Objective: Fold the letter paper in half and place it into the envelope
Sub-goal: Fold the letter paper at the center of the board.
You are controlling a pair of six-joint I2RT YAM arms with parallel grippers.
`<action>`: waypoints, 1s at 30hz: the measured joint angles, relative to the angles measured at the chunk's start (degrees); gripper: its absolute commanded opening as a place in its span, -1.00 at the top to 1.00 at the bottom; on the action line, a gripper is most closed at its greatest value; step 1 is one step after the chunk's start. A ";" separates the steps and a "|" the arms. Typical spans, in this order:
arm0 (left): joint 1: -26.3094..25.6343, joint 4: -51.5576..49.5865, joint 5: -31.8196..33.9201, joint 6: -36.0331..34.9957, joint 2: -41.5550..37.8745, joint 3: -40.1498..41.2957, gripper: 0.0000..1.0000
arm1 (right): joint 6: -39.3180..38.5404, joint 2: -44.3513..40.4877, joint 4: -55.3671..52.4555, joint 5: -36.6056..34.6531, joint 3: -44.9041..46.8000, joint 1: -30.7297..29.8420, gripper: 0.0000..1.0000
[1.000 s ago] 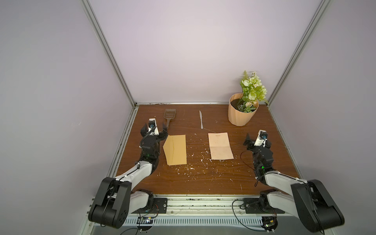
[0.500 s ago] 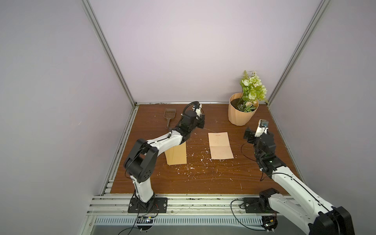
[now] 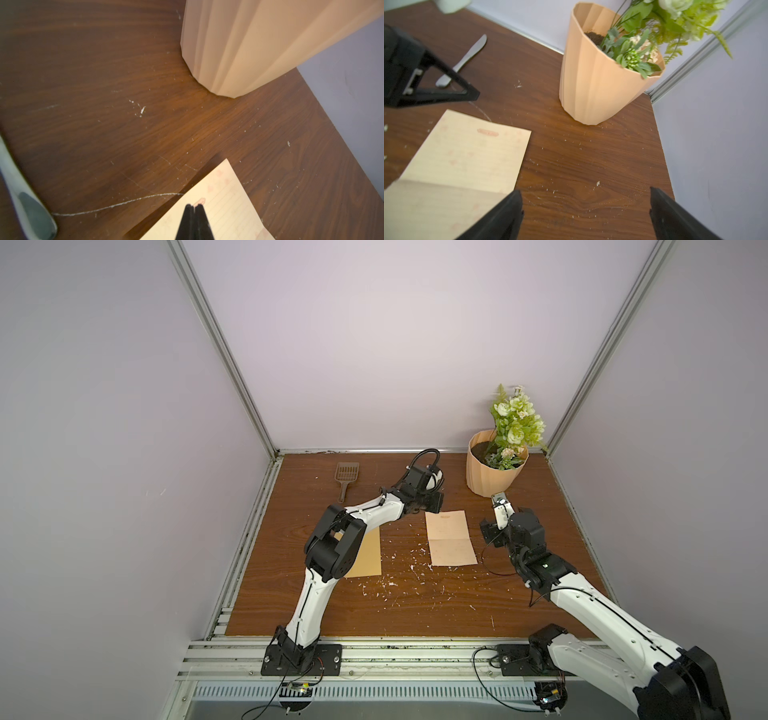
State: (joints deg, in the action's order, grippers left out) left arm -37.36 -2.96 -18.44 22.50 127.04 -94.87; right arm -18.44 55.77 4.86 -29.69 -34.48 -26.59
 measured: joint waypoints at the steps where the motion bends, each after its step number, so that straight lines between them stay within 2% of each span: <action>1: -0.15 -0.52 -0.42 0.00 0.52 -0.28 1.00 | -1.38 -0.20 -0.46 0.28 0.00 -0.20 -0.90; 6: -1.51 -2.45 -1.79 0.04 1.29 -0.04 1.00 | -6.97 -0.31 -3.19 1.64 0.00 -0.59 -0.86; 12: -2.32 -2.51 -2.27 -0.02 1.44 1.88 1.00 | -12.92 -0.13 -5.03 2.86 0.00 -2.56 -0.94; 16: -2.34 -3.10 -2.23 -0.28 2.91 2.49 1.00 | -17.99 -0.07 -5.11 2.86 0.83 -5.66 -0.97; 22: -2.34 -2.73 -2.34 -1.38 3.48 2.43 1.00 | -28.26 -0.15 -4.98 1.49 7.43 -13.27 -0.97; 30: -2.34 -2.51 -2.40 -1.92 3.58 2.43 1.00 | -37.35 2.86 -1.86 -0.13 13.90 -17.55 -0.97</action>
State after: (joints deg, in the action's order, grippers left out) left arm -39.70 -5.48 -20.84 20.58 130.63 -92.44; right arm -55.79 58.63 3.01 -29.82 -20.58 -44.14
